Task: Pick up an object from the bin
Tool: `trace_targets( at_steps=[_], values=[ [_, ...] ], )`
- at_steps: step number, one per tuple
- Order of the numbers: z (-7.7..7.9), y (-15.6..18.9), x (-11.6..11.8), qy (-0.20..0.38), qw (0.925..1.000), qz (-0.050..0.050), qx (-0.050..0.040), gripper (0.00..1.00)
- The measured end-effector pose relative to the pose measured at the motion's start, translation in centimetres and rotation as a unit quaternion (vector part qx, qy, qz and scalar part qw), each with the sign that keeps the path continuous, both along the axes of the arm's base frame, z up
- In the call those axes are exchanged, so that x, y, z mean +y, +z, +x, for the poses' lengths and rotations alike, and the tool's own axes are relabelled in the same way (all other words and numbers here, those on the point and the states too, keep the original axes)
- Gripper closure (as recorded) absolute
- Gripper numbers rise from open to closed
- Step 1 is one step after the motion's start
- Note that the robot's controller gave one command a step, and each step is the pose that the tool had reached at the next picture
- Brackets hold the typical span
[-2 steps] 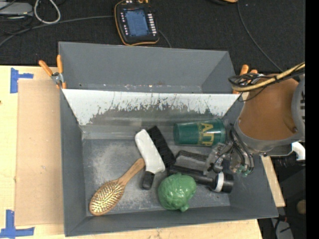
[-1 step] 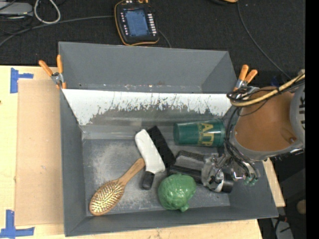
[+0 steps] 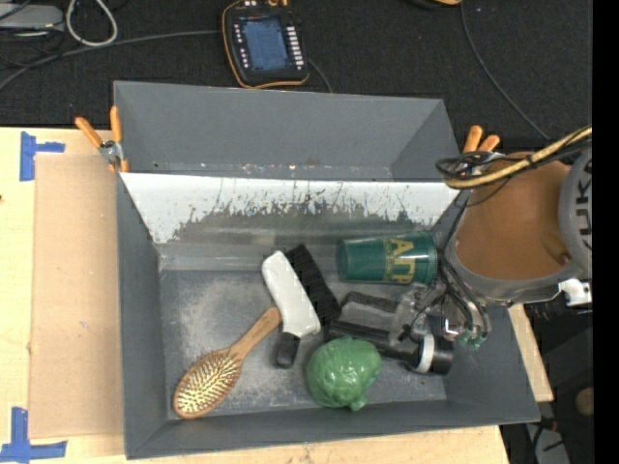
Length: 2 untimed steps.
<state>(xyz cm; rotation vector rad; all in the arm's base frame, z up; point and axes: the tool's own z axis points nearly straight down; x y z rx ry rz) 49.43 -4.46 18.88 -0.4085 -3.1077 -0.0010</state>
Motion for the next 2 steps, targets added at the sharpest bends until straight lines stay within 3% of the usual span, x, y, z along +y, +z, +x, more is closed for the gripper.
trace_targets(
  at_steps=[1,2],
  values=[
    [-0.7,-0.29,0.02,0.006,1.0,0.0,0.0022,1.0],
    [-0.76,0.63,0.11,0.103,0.9947,0.001,0.0025,1.0]
  ],
)
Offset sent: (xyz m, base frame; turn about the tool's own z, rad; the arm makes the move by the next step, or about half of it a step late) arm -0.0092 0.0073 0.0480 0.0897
